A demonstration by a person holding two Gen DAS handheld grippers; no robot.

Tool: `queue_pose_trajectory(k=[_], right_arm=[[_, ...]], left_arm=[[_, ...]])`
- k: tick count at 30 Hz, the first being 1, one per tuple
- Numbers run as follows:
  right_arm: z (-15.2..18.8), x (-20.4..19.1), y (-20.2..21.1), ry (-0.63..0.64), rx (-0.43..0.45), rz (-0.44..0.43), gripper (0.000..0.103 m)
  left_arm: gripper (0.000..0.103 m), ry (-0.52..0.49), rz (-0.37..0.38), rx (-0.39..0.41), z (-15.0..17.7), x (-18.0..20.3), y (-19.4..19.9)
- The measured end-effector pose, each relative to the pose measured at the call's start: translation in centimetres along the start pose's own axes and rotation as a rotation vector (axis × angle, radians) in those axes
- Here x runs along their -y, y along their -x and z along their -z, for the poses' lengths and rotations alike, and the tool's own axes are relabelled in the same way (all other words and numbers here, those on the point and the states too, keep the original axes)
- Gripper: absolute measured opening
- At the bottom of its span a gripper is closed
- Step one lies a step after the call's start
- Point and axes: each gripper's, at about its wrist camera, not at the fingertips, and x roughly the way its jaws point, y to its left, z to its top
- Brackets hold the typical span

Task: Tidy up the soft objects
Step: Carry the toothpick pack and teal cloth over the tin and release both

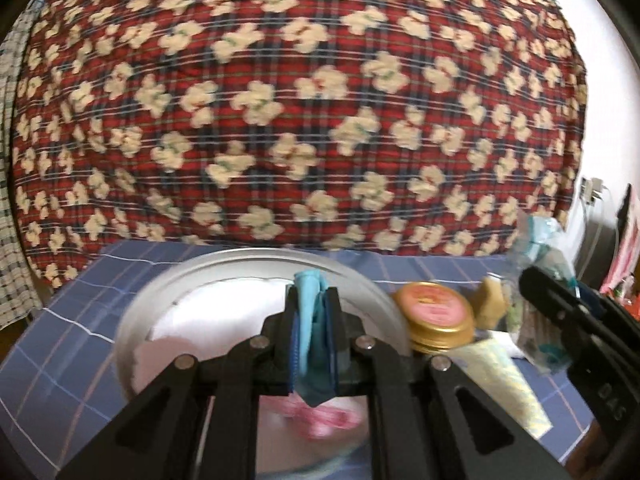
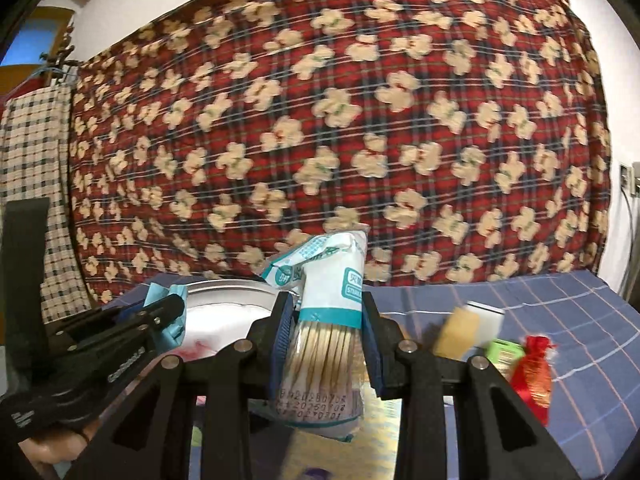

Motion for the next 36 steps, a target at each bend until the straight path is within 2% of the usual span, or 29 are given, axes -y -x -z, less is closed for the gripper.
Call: queue_pose_trajectory(k=[9,19,27,36], right_arm=[[-0.2,-4.7,-3.0,-0.005,-0.022,-0.060,0.036],[0.1,-8.1,-6.9,-0.010,-0.081,-0.086,0.036],[0.5,-8.9,-10.8,-0.035,-0.163,-0.081,0.036],[1.9,-8.9,-12.4,-0.026,-0.225,-0.090,0.036]], left_arm=[[0.008,0.029,-0.112,0.005,-0.6,-5.2,-1.5],[0.008,0.067,-0.217,-0.044,-0.2,-9.7,-3.2],[0.008,0.052,-0.260,-0.104,0.4,-10.3,-4.8],[0.008,0.032,-0.281,-0.149,1.1,-10.0,-5.6]])
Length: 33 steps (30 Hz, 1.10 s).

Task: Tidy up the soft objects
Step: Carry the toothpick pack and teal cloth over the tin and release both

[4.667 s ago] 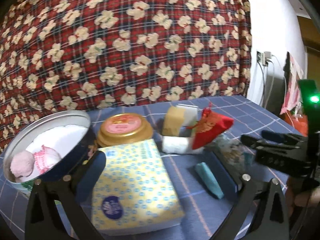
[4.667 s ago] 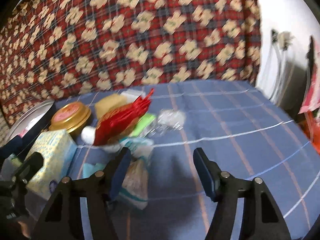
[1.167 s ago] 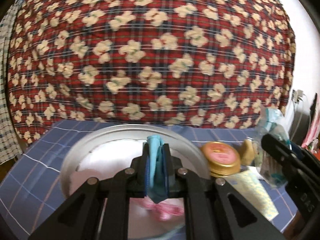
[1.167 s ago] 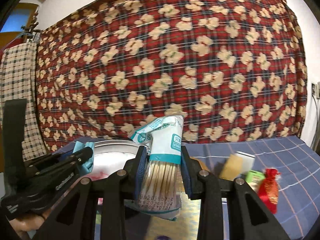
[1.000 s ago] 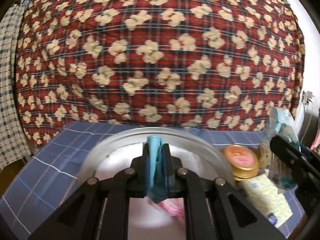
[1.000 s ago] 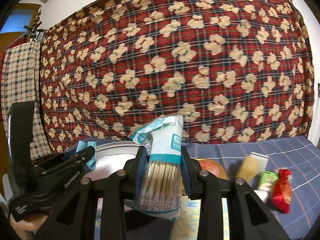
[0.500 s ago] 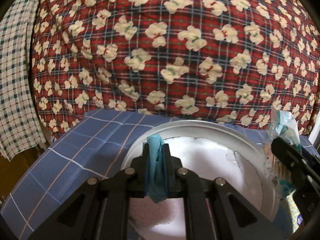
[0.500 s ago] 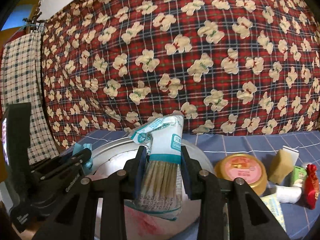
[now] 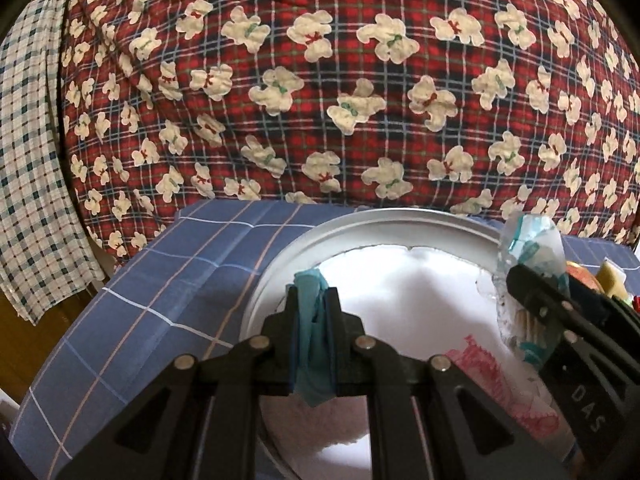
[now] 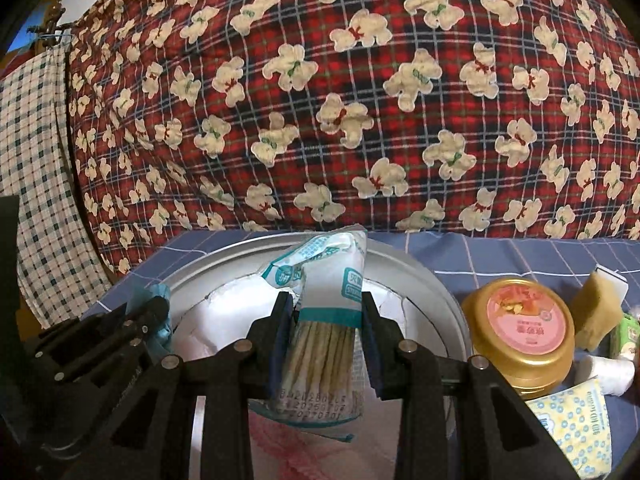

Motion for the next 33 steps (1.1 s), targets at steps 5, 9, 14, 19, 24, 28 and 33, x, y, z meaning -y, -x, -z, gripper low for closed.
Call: queue_pose_trajectory(k=[5,9,14,19,24,28,33], right_arm=[[0.2,-0.2,-0.5,0.020,-0.020,0.002,0.036],[0.3,-0.2,-0.7,0.020,-0.034,-0.018,0.036],[0.8,-0.5,-1.1,0.027,-0.069,-0.052,0.038],[0.7,0.1,0.3,0.008,-0.017,-0.034,0.057],[0.2,1.1,3.0,-0.036,0.120,-0.043,0.076],[0.2,1.1,2.8,-0.031,0.102,-0.017,0.076],[0.6,1.5,2.1,-0.046,0.057,-0.013,0.076]], left_arm=[[0.008,-0.003,-0.013,-0.010,0.2,0.1,-0.1],[0.008,-0.005,-0.021,-0.016,0.5,0.1,-0.2],[0.015,-0.004,-0.027,-0.031,0.7,0.1,-0.5],[0.075,-0.009,-0.040,-0.017,0.7,0.0,-0.1],[0.093,-0.003,-0.082,0.074,0.5,0.0,1.5],[0.094,0.022,-0.066,0.079,0.4,-0.4,1.7],[0.100,0.067,-0.057,0.097,0.5,-1.0,2.0]])
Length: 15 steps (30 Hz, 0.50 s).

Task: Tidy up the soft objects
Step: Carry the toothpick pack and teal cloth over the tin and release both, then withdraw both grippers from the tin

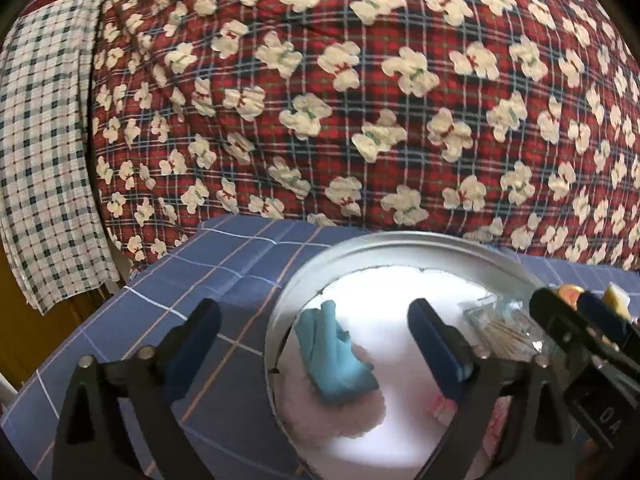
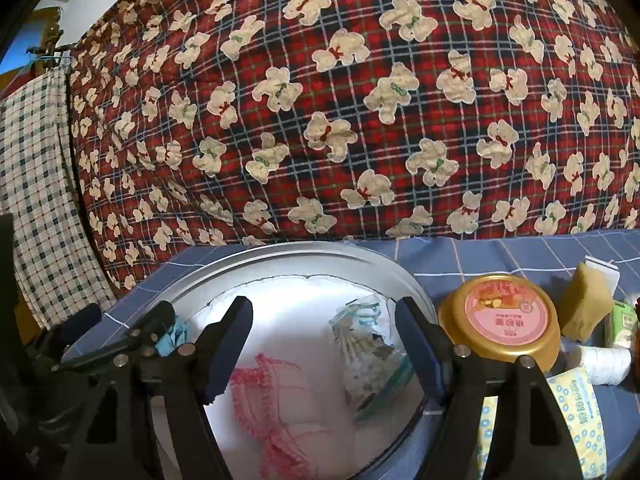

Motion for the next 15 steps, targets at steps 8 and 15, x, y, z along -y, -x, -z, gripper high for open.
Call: queue_pose_trajectory(k=[8,15], right_arm=[[0.4,0.1,0.1,0.011,-0.025,0.005,0.076],[0.3,1.0,1.1,-0.010,-0.006,0.015,0.076]], left_arm=[[0.103,0.021,-0.006,0.056,0.3,0.0,0.8],[0.103,0.019,-0.016,0.070,0.7,0.4,1.4]])
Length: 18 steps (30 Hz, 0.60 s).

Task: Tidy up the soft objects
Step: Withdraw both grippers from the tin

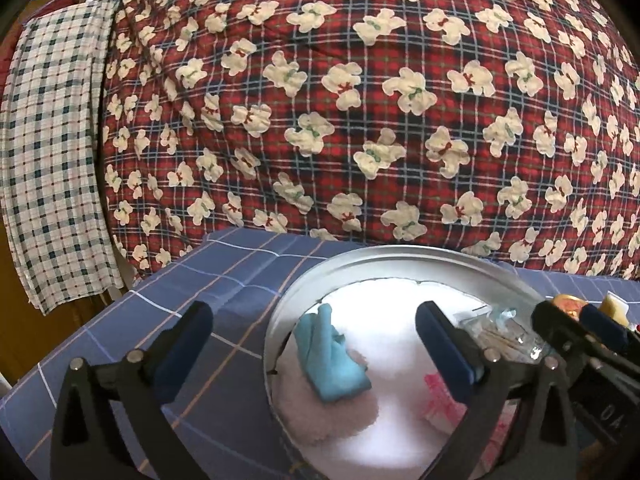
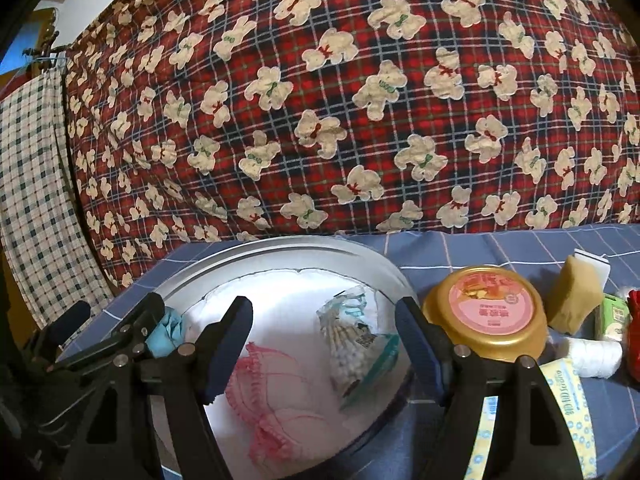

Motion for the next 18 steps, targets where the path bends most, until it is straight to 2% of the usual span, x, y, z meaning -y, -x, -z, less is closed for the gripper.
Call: queue_pose_trajectory(k=[9,13,16,18], right_arm=[[0.7,2.5,2.2,-0.013,0.013,0.025,0.076],[0.8,3.4,3.3,-0.036,0.035,0.022,0.076],[0.8,3.7,4.3,-0.046,0.062,0.011,0.076],[0.8,4.0,4.8,-0.040,0.074,0.016,0.076]], left_arm=[[0.103,0.064,0.007,0.055,0.5,-0.2,1.6],[0.103,0.015,0.022,0.046,1.1,1.4,2.6],[0.103,-0.031,0.008,0.104,1.5,2.5,4.2],[0.103,-0.035,0.018,0.113,1.7,3.0,4.9]])
